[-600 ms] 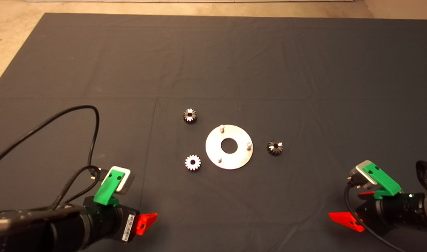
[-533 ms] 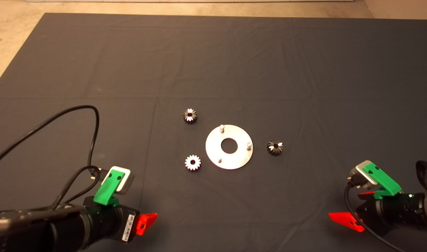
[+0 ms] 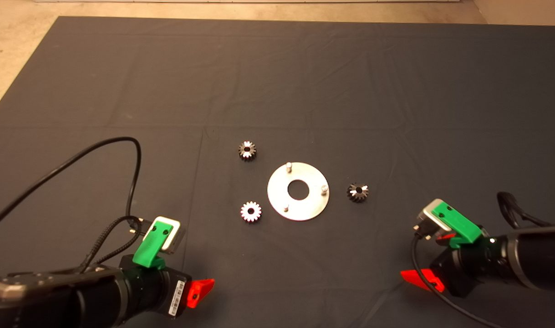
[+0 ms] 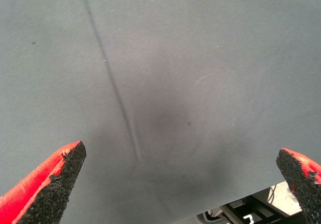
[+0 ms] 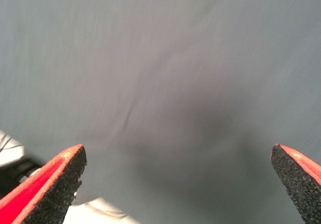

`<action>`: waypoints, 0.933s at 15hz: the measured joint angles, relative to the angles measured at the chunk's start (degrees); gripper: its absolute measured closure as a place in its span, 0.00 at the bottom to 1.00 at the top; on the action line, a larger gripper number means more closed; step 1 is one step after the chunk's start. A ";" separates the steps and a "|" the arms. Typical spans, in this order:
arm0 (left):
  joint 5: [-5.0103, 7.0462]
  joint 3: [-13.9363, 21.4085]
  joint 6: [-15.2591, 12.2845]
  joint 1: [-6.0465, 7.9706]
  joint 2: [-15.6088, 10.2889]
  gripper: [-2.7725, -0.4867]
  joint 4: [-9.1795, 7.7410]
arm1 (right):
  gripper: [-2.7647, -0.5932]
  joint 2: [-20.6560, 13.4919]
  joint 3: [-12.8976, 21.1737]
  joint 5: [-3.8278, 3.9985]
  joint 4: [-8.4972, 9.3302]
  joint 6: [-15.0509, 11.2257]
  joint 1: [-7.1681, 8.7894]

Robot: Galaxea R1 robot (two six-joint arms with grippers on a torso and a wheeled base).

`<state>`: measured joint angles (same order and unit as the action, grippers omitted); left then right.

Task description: Install three planetary gears onto the carrier pins

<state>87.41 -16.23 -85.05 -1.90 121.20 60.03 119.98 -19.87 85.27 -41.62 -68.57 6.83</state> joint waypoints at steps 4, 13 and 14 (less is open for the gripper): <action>-0.01 0.00 -0.17 0.00 0.61 0.01 0.24 | 0.00 1.18 -3.44 1.03 5.16 0.19 6.85; 0.00 -0.02 -1.13 -0.29 1.84 0.01 1.38 | 0.00 5.53 -12.24 1.08 9.55 3.50 9.88; -0.01 -0.01 -1.16 -0.29 1.87 0.01 1.49 | 0.00 6.61 -12.82 0.66 9.55 3.61 9.63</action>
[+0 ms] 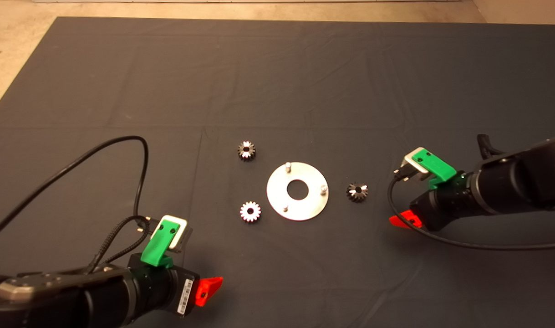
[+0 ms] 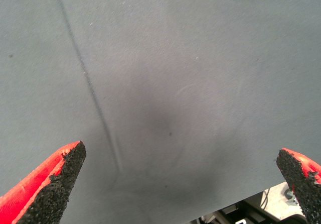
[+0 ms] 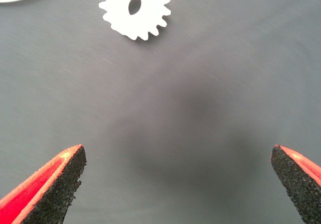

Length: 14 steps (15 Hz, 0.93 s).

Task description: Install three planetary gears onto the carrier pins

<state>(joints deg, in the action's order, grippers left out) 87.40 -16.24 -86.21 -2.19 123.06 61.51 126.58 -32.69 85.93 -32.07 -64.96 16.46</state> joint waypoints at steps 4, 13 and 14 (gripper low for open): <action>-0.01 -0.01 -0.06 0.00 0.72 0.01 0.17 | 0.00 1.48 -3.79 -0.02 0.02 0.16 -0.89; -0.01 -0.01 -0.07 -0.01 1.87 0.01 1.40 | 0.00 8.43 -10.94 -2.23 0.00 1.96 -2.95; 0.03 -0.01 -0.07 0.00 1.85 0.01 1.41 | 0.00 8.83 -11.00 -2.56 0.00 1.99 -2.95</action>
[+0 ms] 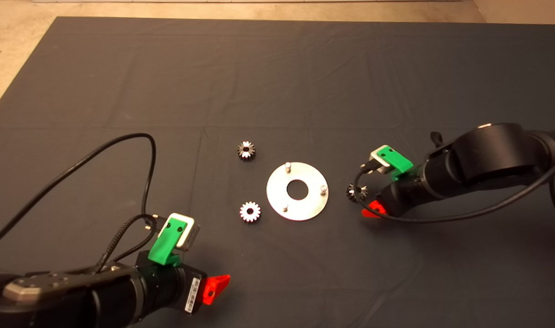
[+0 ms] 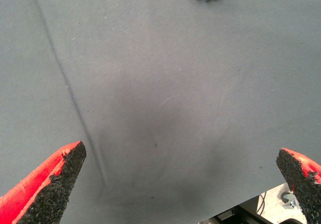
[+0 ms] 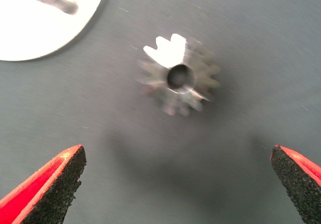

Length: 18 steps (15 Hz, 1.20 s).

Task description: Install three planetary gears onto the carrier pins

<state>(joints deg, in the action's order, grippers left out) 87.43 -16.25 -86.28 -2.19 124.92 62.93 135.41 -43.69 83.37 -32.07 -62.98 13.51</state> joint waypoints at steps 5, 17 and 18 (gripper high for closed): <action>0.02 -0.01 -0.01 0.00 0.19 0.01 0.27 | 0.00 0.30 -1.40 -0.85 0.00 0.13 -0.76; 0.00 -0.01 0.01 0.00 0.22 0.01 0.29 | 0.10 2.38 -6.04 -2.62 -0.04 1.82 -1.11; 0.00 -0.01 -0.01 -0.01 0.22 0.01 0.29 | 0.10 2.38 -6.36 -2.75 -0.06 2.38 -1.54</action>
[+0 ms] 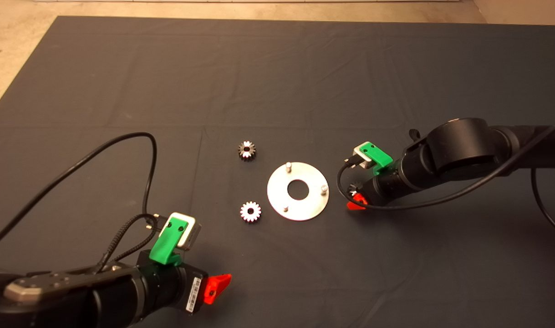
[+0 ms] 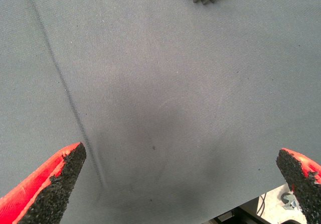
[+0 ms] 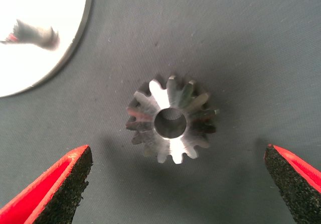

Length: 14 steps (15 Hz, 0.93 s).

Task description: Install three planetary gears onto the carrier pins

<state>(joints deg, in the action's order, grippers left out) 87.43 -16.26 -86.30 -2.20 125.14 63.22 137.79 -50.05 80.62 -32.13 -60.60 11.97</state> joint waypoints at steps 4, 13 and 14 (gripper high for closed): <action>0.00 0.00 0.00 0.01 0.00 0.01 0.00 | 0.18 0.04 -0.44 -1.21 0.00 0.76 -0.68; 0.00 -0.11 0.02 0.01 0.00 0.01 0.04 | 0.38 0.05 -1.82 -1.32 -0.39 2.03 -0.70; 0.00 -0.13 0.02 0.01 0.00 0.01 0.15 | 0.41 0.05 -1.90 -1.35 -0.41 2.06 -0.70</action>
<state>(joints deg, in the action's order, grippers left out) 87.43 -16.40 -86.27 -2.19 125.14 63.37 137.84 -51.96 79.28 -32.55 -58.54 11.26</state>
